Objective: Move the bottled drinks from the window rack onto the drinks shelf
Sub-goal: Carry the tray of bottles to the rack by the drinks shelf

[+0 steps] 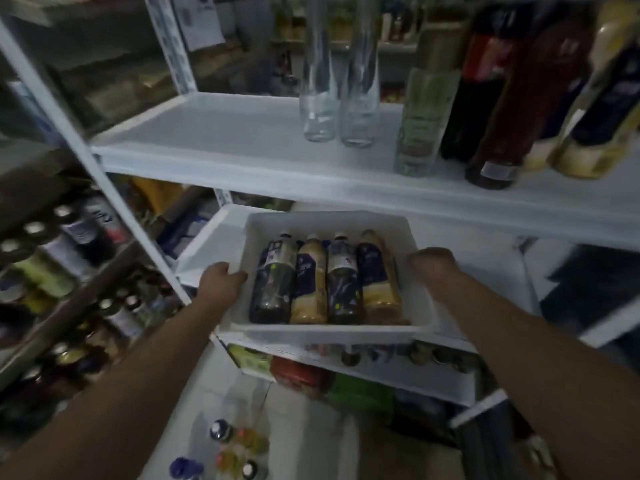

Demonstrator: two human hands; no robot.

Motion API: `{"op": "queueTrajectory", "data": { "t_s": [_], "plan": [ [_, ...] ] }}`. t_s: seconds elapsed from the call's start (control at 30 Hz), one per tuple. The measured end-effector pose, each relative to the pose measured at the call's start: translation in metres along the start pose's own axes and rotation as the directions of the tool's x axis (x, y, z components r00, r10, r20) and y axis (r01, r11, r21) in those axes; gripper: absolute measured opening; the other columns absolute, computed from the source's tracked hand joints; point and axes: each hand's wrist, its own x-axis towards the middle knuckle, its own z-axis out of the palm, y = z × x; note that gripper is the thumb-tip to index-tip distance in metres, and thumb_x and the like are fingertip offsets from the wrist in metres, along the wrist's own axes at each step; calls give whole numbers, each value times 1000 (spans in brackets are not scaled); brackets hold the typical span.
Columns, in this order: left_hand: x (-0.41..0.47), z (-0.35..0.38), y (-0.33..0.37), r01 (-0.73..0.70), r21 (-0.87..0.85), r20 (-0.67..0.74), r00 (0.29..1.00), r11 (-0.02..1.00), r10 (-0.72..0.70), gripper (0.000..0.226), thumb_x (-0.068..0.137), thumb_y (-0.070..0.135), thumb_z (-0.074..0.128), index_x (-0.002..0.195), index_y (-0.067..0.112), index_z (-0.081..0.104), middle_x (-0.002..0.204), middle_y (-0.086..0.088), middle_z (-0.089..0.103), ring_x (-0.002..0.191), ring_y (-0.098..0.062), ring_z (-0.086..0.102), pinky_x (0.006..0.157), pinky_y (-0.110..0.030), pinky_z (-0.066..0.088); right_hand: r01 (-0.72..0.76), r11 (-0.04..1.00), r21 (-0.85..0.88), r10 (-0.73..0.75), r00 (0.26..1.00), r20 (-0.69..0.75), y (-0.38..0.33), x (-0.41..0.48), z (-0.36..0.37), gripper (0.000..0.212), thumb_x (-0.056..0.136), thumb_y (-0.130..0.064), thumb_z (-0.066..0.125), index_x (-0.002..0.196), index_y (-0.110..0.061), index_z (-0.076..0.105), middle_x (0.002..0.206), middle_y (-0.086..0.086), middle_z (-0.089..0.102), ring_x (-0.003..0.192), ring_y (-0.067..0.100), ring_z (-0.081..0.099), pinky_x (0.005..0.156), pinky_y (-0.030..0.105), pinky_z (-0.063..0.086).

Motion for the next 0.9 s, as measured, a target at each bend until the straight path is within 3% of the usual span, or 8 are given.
{"op": "queueTrajectory", "data": {
  "t_s": [0.1,0.2,0.33,0.5,0.63,0.73,0.83,0.9],
  "plan": [
    [42,38,21,-76,-9,83,994,997,76,29,88,18,65,104,-5,66,106,-25,65,103,-41,62,83,-39,47,-85,996,-25,83,992,-93,12,28,-5,7,93,-13,62,95,-12,55,95,9,56,68,20,53,71,29,43],
    [76,71,35,-118,25,159,981,993,112,38,90,20,64,117,-6,62,118,-26,64,110,-42,60,87,-37,46,-199,978,-67,183,964,-194,24,48,-8,13,94,-11,60,91,1,57,79,14,56,69,31,58,59,30,43],
    [101,111,41,-119,71,262,960,990,97,36,91,22,62,115,-5,63,113,-25,65,102,-40,62,76,-33,44,-249,965,-88,223,948,-229,46,60,-6,11,94,-13,55,103,-8,60,97,13,53,106,38,62,74,31,43],
    [112,139,29,-117,98,267,960,988,87,39,91,25,60,118,-4,61,118,-24,64,105,-40,60,82,-34,44,-311,941,-134,267,924,-273,68,69,2,27,95,-5,49,68,-1,48,77,12,53,74,27,55,58,25,41],
    [117,139,33,-117,146,274,959,982,74,40,91,25,59,117,-4,63,117,-24,65,105,-40,61,88,-40,49,-337,930,-149,287,915,-282,61,65,4,22,96,-10,51,102,10,60,88,15,57,95,36,63,66,28,42],
    [114,137,36,-152,244,292,953,958,77,41,92,28,56,118,-4,60,119,-24,63,108,-40,60,88,-37,47,-237,862,-449,70,931,-357,53,51,1,37,93,-26,55,120,0,56,121,20,57,111,37,55,87,35,44],
    [92,137,56,-139,383,174,982,913,77,52,91,36,57,131,4,47,130,-22,52,118,-40,50,90,-40,43,32,723,-691,-302,913,-274,44,37,14,43,95,-34,54,127,-6,55,126,17,54,116,34,48,97,36,36],
    [63,144,77,-241,299,53,970,923,237,53,88,36,60,133,11,47,133,-19,48,121,-39,45,93,-47,43,63,762,-644,-232,956,-181,37,33,33,45,94,-38,55,125,-6,53,122,17,55,107,31,53,89,35,44]
  ]
}}
